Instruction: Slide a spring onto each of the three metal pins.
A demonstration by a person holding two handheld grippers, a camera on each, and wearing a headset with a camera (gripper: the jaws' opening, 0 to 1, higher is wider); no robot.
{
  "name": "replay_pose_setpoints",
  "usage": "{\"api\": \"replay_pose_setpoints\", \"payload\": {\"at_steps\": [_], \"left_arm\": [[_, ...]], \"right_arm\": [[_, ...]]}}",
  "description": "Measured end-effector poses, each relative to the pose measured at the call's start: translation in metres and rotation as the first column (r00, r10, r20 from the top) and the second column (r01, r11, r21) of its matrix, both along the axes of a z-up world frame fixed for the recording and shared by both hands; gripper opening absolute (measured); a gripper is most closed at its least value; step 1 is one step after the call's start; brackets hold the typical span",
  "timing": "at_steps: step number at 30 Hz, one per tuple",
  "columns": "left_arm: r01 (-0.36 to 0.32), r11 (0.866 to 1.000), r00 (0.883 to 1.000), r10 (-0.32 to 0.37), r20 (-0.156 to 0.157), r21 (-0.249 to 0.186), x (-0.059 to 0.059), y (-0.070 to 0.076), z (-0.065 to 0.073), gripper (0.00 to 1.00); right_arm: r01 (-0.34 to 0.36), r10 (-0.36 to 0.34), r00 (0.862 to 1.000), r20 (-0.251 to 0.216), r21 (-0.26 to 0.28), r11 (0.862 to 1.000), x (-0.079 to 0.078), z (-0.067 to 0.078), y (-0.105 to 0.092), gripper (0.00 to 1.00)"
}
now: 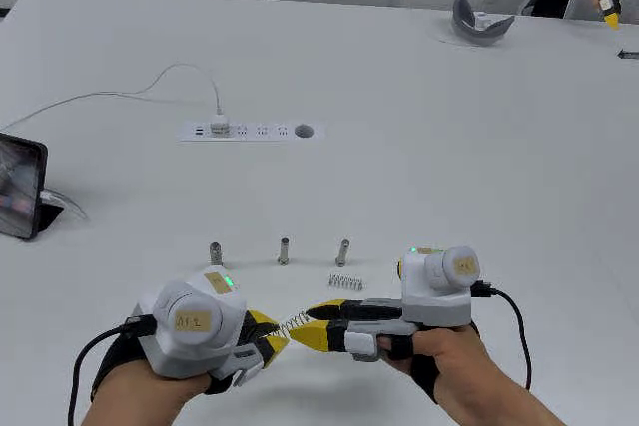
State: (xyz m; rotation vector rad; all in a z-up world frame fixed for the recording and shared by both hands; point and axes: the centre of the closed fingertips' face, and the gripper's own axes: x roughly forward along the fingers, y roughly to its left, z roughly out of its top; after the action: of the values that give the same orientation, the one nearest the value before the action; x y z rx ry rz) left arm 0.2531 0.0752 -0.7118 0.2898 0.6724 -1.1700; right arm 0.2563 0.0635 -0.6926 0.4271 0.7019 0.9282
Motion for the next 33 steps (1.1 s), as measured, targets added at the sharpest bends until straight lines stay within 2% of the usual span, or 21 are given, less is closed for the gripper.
{"api": "replay_pose_setpoints", "payload": {"at_steps": [3,12,23,30,33], "left_arm": [[0.010,1.000,1.000,-0.010,0.001,0.002,0.000,-0.002,0.000,0.10],[0.027,1.000,1.000,-0.027,-0.001,0.007,0.003,-0.005,-0.002,0.10],[0.032,0.999,0.999,-0.032,-0.007,0.006,0.007,-0.009,-0.004,0.10],[0.030,1.000,1.000,-0.030,-0.002,0.003,0.010,-0.009,-0.004,0.10],[0.033,0.999,0.999,-0.033,0.004,-0.007,0.010,-0.011,-0.003,0.10]], "right_arm": [[-0.001,0.002,1.000,-0.007,0.018,1.000,-0.001,0.003,0.001,0.29],[-0.003,0.003,1.000,-0.003,0.018,1.000,-0.001,0.008,0.000,0.27],[-0.061,0.062,0.997,0.047,-0.033,0.998,0.003,0.021,0.008,0.27],[-0.091,0.095,0.994,0.061,-0.068,0.993,0.004,0.022,0.011,0.27],[-0.111,0.118,0.991,0.069,-0.101,0.989,0.004,0.021,0.008,0.27]]}}
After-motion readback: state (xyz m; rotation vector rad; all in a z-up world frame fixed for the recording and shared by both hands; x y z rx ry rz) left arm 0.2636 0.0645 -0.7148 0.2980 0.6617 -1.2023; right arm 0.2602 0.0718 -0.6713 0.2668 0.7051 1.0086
